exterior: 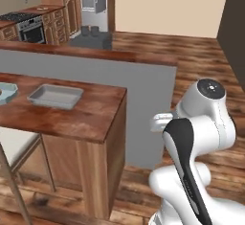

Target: Place the cold items (carrot and peach) from the fridge in one tupperware on the dining counter. Place the warm items (kebab skewer and hot dog) in the stove area in another tupperware.

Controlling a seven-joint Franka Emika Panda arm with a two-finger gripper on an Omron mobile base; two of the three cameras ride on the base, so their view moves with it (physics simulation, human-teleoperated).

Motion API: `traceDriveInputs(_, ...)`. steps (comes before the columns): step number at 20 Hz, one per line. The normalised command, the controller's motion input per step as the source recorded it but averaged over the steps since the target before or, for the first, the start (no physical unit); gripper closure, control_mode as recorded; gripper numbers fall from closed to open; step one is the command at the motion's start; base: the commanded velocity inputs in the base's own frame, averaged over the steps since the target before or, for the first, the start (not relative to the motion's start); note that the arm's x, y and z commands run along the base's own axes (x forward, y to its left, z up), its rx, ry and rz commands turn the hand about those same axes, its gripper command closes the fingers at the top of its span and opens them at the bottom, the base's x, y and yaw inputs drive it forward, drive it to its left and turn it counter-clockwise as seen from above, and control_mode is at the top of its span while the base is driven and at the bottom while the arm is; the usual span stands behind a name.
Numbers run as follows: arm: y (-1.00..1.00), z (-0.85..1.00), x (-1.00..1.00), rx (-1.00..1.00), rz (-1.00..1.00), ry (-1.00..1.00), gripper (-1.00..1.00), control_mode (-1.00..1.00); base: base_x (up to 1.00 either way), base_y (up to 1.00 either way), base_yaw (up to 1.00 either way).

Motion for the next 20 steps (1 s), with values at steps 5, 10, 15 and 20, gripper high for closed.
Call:
traceDriveInputs(5, 0.0, 0.0, 0.0, 0.0, 0.0, 0.0, 1.0, 1.0, -0.34, 1.0, -0.22)
traceDriveInputs(10, 0.0, 0.0, 0.0, 0.0, 0.0, 0.0, 1.0, 1.0, -0.29, 1.0, -0.19)
traceDriveInputs(15, 0.0, 0.0, 0.0, 0.0, 0.0, 0.0, 1.0, 1.0, -0.04, 1.0, -0.17)
traceDriveInputs(20, 0.0, 0.0, 0.0, 0.0, 0.0, 0.0, 1.0, 1.0, 0.0, 0.93, -0.11)
